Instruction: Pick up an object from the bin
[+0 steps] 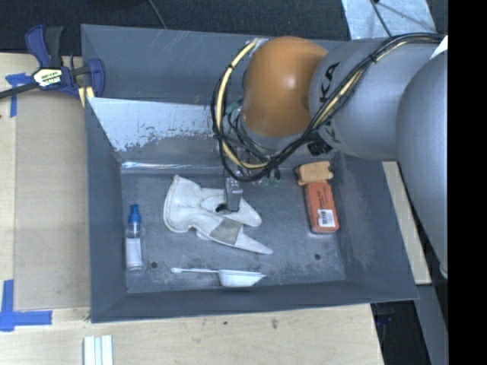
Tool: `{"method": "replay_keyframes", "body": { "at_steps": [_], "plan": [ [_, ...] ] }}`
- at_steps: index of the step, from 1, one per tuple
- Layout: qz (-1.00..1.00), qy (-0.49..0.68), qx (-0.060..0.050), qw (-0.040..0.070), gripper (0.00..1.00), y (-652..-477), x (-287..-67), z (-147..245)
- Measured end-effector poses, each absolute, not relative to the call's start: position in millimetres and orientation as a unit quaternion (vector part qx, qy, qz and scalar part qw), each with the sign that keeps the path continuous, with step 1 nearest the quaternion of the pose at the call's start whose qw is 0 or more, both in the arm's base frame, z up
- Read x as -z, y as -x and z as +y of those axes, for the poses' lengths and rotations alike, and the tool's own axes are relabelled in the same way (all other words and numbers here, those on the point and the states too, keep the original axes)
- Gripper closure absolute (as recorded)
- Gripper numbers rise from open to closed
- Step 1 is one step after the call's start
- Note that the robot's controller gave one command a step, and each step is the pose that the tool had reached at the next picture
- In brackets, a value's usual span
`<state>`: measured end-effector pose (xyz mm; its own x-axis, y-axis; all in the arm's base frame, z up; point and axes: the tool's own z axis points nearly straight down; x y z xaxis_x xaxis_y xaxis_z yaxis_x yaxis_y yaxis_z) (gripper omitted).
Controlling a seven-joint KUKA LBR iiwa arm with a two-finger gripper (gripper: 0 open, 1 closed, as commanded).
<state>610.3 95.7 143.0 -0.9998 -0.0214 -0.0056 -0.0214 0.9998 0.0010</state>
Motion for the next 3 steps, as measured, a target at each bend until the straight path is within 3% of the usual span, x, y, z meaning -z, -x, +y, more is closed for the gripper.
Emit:
{"method": "replay_keyframes", "body": {
  "at_steps": [1, 2, 3],
  "plan": [
    [0.989, 0.149, -0.001, 0.002, 1.0, -601.4, -93, 111],
    [0.989, 0.149, -0.001, 0.002, 1.0, -601.4, -93, 111],
    [0.967, 0.254, 0.0, 0.002, 1.0, -605.9, -207, 98]
  ]
}}
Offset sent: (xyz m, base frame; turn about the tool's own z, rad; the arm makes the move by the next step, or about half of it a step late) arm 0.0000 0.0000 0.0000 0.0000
